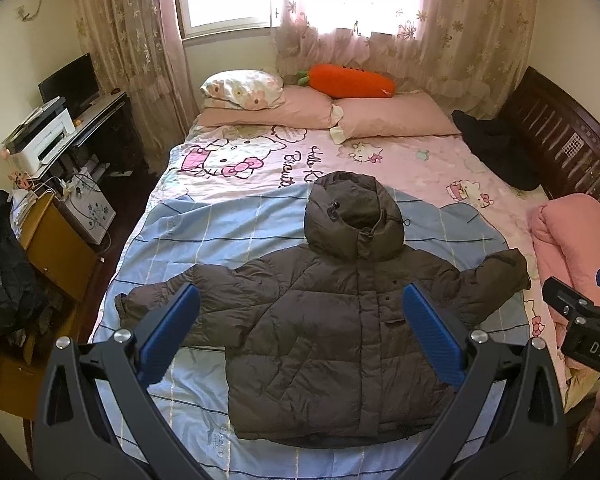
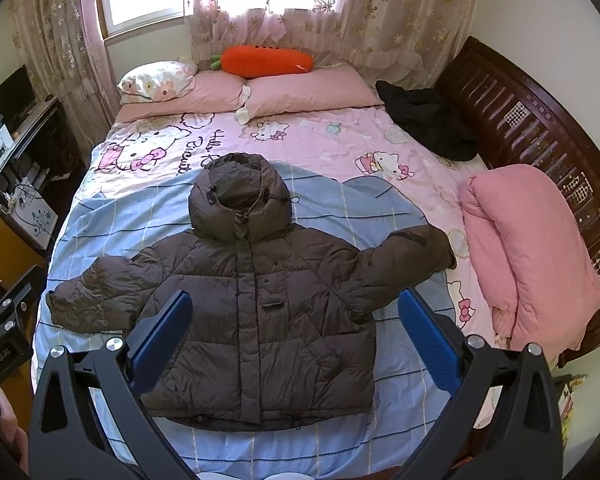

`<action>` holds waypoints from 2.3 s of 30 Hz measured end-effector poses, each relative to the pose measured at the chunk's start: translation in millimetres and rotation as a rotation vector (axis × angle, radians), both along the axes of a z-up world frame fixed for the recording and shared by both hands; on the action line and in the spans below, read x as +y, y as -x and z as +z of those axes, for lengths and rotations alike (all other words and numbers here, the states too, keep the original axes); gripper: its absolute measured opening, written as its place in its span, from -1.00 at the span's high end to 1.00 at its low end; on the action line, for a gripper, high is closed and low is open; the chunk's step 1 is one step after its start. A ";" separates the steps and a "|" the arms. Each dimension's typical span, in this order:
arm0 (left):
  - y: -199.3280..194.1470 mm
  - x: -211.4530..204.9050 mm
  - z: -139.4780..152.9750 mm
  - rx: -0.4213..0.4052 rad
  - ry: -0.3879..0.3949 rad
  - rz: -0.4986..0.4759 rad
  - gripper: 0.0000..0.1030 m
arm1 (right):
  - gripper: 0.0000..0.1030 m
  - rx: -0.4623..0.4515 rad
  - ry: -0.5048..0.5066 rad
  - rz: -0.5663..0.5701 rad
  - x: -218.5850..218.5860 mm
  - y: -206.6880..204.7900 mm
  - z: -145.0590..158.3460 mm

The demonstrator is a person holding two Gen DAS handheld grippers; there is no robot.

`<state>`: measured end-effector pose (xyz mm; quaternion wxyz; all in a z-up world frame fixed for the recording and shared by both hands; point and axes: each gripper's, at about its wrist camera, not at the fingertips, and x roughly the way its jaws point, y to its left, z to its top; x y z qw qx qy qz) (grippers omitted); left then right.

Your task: Fold large clothes

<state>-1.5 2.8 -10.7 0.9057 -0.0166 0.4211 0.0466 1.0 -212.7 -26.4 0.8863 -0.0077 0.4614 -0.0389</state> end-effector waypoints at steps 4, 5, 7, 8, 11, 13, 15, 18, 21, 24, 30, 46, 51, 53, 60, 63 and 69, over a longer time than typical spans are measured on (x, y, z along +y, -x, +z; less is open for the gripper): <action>-0.2 0.6 -2.8 0.006 0.004 -0.002 -0.96 | -0.97 0.005 -0.002 -0.004 -0.2 -1.0 -1.0; 0.1 0.4 -3.1 0.006 0.003 -0.002 -0.96 | -0.97 0.004 -0.003 -0.005 0.0 -0.9 -1.2; 0.4 1.5 -3.5 0.004 0.010 0.001 -0.96 | -0.97 0.004 0.000 -0.004 -0.3 -1.4 -0.8; -0.8 1.5 -2.7 0.006 0.015 -0.001 -0.96 | -0.97 0.004 -0.001 -0.002 0.2 -1.2 -1.6; -1.9 0.3 -3.0 0.005 -0.002 0.003 -0.96 | -0.97 0.004 0.000 -0.005 0.0 -1.5 -1.2; -2.7 -0.2 -5.2 0.009 0.001 0.000 -0.96 | -0.97 0.005 -0.001 -0.006 0.0 -1.7 -0.9; -3.5 -1.0 -5.3 0.013 0.007 0.000 -0.96 | -0.97 0.006 -0.003 -0.005 -0.2 -1.6 -1.3; -4.3 -1.2 -6.5 0.011 -0.010 -0.001 -0.96 | -0.97 0.010 -0.004 -0.004 1.1 -2.7 -2.7; -5.8 -1.8 -8.5 0.019 -0.007 -0.005 -0.96 | -0.97 0.012 -0.002 -0.003 2.6 -3.5 -4.0; -8.2 -1.4 -9.1 0.028 -0.005 -0.006 -0.96 | -0.97 0.017 -0.005 -0.004 2.8 -5.0 -5.0; -10.7 0.1 -11.3 0.036 -0.005 -0.006 -0.96 | -0.97 0.023 0.002 -0.010 5.0 -8.4 -9.3; -33.9 11.0 -25.3 0.072 0.029 0.016 -0.96 | -0.97 0.032 -0.003 -0.052 0.0 -34.2 -17.6; -48.9 17.5 -31.7 0.056 0.024 0.047 -0.96 | -0.97 -0.007 0.064 -0.174 1.3 -43.0 -20.8; -56.5 20.0 -37.7 0.060 -0.001 0.077 -0.96 | -0.97 0.016 0.087 -0.162 1.7 -53.8 -29.6; -122.6 26.5 -106.9 0.143 0.109 -0.032 -0.96 | -0.97 0.039 0.244 -0.058 -7.7 -102.5 -72.3; -179.3 27.1 -148.6 0.178 0.084 -0.064 -0.96 | -0.97 0.161 0.177 -0.059 -18.7 -128.5 -101.9; -365.6 35.8 -240.0 0.347 0.113 -0.005 -0.96 | -0.97 0.320 0.184 -0.134 -37.3 -137.9 -155.0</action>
